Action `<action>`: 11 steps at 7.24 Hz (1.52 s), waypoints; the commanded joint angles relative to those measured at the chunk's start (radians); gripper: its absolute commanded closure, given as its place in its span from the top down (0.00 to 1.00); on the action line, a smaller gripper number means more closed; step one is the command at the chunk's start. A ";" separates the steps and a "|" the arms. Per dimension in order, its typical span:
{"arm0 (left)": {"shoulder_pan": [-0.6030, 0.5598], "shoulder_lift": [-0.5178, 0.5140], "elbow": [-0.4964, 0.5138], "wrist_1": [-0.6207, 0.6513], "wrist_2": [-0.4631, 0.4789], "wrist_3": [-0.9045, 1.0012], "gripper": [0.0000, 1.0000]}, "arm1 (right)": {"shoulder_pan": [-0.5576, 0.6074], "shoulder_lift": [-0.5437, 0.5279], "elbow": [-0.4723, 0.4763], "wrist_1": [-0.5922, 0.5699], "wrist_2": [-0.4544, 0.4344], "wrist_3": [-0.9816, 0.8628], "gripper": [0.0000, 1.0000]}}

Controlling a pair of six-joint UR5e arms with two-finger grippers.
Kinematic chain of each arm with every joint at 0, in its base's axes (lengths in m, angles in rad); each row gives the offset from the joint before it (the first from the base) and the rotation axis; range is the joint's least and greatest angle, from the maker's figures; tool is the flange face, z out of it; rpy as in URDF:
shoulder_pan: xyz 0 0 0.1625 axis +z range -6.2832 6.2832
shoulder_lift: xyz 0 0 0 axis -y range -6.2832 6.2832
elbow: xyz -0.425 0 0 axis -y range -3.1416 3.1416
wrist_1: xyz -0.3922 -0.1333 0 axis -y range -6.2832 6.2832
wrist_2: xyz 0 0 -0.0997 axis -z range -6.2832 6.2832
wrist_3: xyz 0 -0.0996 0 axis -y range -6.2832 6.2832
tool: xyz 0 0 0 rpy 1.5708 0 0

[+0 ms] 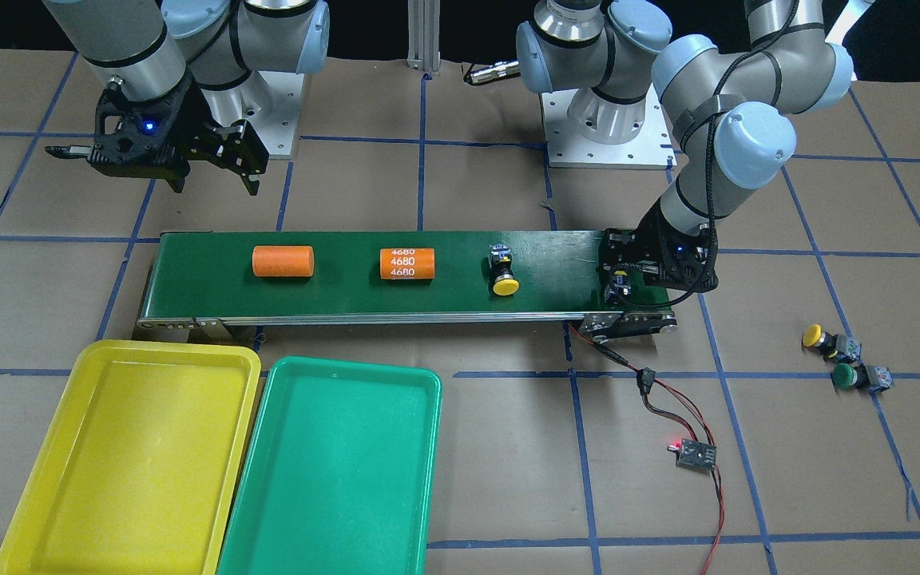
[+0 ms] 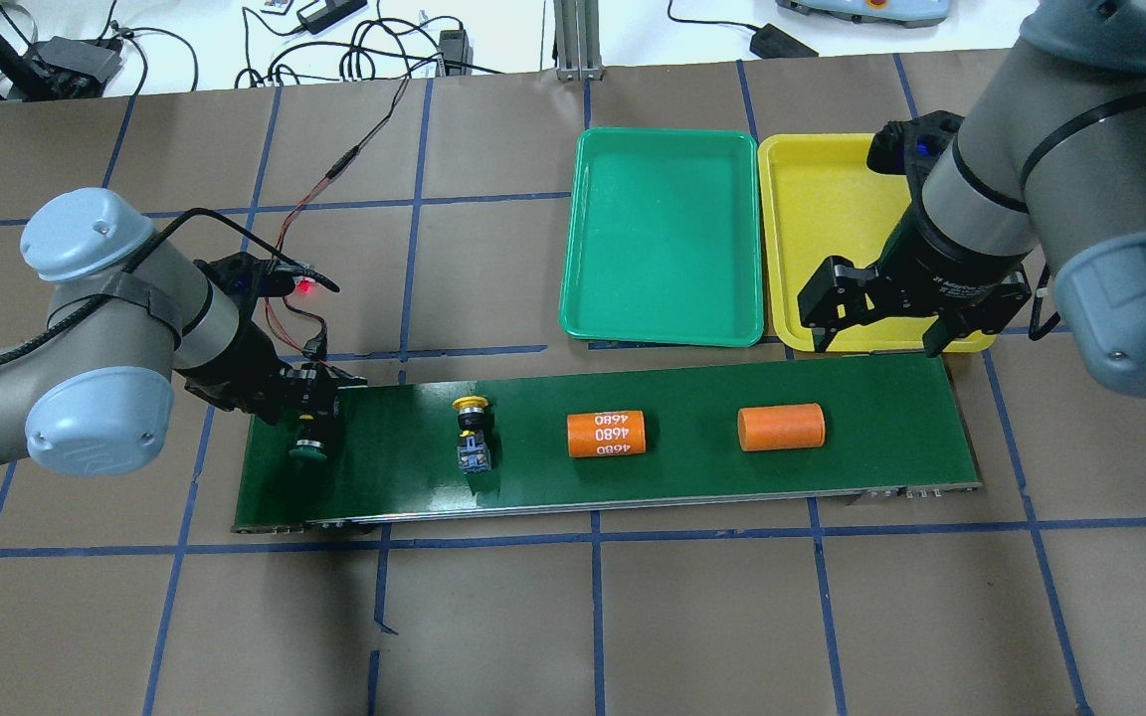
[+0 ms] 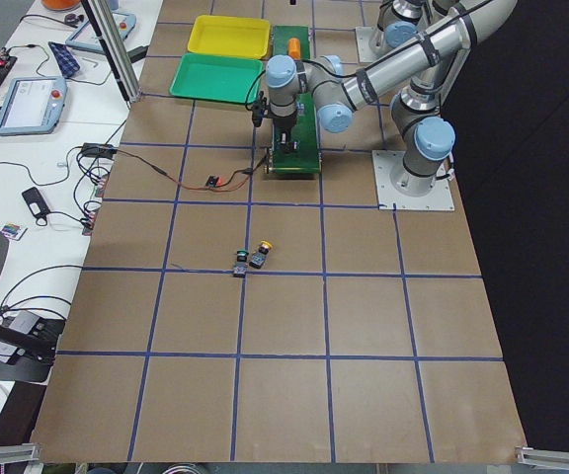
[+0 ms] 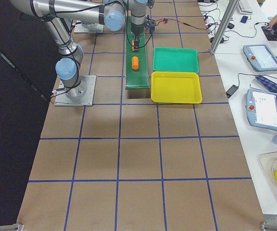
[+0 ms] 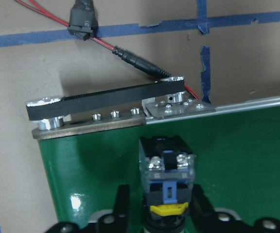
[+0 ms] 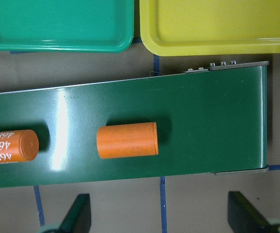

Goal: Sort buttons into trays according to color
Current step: 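Place the green-capped button on the belt and open the left gripper, then return the left gripper to the pile and grasp another green-capped button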

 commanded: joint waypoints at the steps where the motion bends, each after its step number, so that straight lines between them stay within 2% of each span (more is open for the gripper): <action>1: 0.057 -0.042 0.193 -0.118 0.077 0.028 1.00 | -0.001 0.000 -0.001 -0.010 0.004 0.004 1.00; 2: 0.140 -0.103 0.267 -0.125 0.080 0.048 1.00 | -0.001 0.001 0.000 -0.006 -0.003 0.018 1.00; 4: 0.258 -0.247 0.361 -0.026 0.084 0.061 1.00 | -0.001 0.000 0.002 -0.006 -0.017 0.018 1.00; 5: 0.351 -0.298 0.396 -0.015 0.080 0.059 1.00 | -0.001 -0.002 0.002 -0.010 -0.014 0.020 1.00; 7: 0.491 -0.386 0.374 0.070 0.073 0.046 1.00 | -0.001 0.003 0.003 -0.007 -0.016 0.021 1.00; 9: 0.499 -0.462 0.369 0.161 0.074 0.047 1.00 | -0.001 0.001 0.003 -0.010 -0.005 0.046 1.00; 11: 0.499 -0.498 0.352 0.227 0.079 0.030 1.00 | -0.001 0.021 0.003 -0.010 -0.010 0.040 1.00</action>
